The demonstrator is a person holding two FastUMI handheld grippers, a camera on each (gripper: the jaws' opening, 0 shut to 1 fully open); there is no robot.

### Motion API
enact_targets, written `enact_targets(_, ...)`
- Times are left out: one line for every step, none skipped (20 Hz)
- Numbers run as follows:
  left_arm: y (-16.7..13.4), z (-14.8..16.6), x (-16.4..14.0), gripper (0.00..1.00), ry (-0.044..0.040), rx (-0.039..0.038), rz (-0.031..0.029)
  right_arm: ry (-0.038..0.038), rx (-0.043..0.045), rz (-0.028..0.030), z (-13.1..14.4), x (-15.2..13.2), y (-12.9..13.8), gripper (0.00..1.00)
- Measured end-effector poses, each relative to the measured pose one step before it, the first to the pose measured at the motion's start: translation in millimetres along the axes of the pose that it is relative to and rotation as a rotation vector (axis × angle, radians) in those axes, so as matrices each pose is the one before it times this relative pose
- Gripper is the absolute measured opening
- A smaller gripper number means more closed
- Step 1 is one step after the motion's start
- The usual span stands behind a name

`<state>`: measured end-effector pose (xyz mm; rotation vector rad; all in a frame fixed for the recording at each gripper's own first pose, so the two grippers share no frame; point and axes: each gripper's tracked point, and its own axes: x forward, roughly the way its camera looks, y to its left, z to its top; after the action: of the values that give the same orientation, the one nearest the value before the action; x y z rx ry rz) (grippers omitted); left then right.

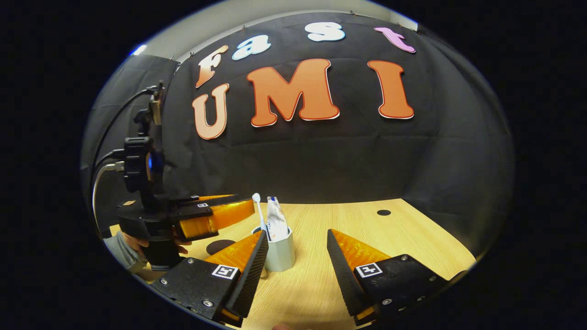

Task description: Put the toothbrush and toothpaste on the desktop into the cup, then pick up the cup and place it on the coaster on the desktop.

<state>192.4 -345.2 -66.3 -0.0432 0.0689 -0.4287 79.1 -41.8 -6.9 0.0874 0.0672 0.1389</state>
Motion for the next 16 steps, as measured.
enact_targets(4.95, 3.36, -5.39, 0.68, -0.00481, 0.00867, 0.01847, 0.00875, -0.0001, 0.0029, -0.53, 1.83, 3.26, 0.78)
enact_targets(5.14, 0.52, -7.72, 0.73, -0.00312, 0.00396, 0.0112, 0.00926, 0.0022, 0.00615, -0.9, 1.85, 3.82, 0.73)
enact_targets(5.07, 0.78, -8.07, 0.75, -0.00416, 0.00266, 0.01015, 0.01378, 0.00846, 0.01086, -2.47, 2.89, 5.08, 0.78)
enact_targets(5.39, 1.99, -8.82, 0.81, -0.00406, 0.00412, 0.01119, 0.01376, 0.01133, 0.00815, -4.43, 4.49, 3.49, 0.73)
enact_targets(6.22, 2.04, -8.66, 0.84, -0.00593, 0.00657, 0.01411, 0.01461, 0.0083, 0.00723, -2.33, 3.95, 3.97, 0.78)
enact_targets(6.7, 2.63, -7.12, 0.84, -0.00221, 0.00972, 0.01789, 0.01173, 0.00622, 0.0014, -0.28, 3.1, 3.97, 0.78)
enact_targets(7.22, 2.4, -7.63, 0.84, -0.00017, 0.01216, 0.01846, 0.01003, 0.00507, -0.00299, 0.51, 3.88, 2.52, 0.78)
enact_targets(6.25, 2.73, -6.28, 0.86, -0.00293, 0.01129, 0.01442, 0.00834, 0.00474, -0.0018, 0.14, 3.41, 1.8, 0.78)
enact_targets(8.14, 2.49, -7.24, 0.92, -0.00647, 0.0104, 0.01594, 0.00829, 0.00405, -0.00317, 1.17, 3.47, 1.86, 0.78)
enact_targets(7.38, 3.76, -7.38, 0.94, -0.00754, 0.00907, 0.01627, 0.00976, 0.00147, -0.00228, 1.96, 2.55, 2.34, 0.78)
enact_targets(6.56, 2.81, -4.75, 0.94, -0.00685, 0.00637, 0.01712, 0.01121, -0.00121, -0.00632, 1.87, 2.35, 1.21, 0.78)
enact_targets(5.77, 2.62, -6.69, 0.95, -0.00408, 0.0049, 0.01249, 0.01611, -0.00343, -0.0064, -0.22, 2.46, 0.35, 0.78)
enact_targets(6.27, 2.85, -6.04, 0.96, -0.00664, 0.0053, 0.0152, 0.0216, -0.00685, -0.00506, -0.48, 2.99, 0.78, 0.78)
enact_targets(7.23, 0.31, -5.42, 0.97, -0.00424, 0.00617, 0.017, 0.02345, -0.00751, -0.00937, -0.12, 2.62, -0.07, 0.78)
enact_targets(5.39, 0.98, -3.27, 0.96, -0.00366, 0.0062, 0.0152, 0.02855, -0.00689, -0.00817, -1.45, 2.2, -0.09, 0.78)
enact_targets(4.12, 0.21, -4.05, 0.97, -0.00404, 0.00132, 0.01131, 0.0306, -0.0013, -0.00643, -1.03, 3.42, -0.25, 0.78)
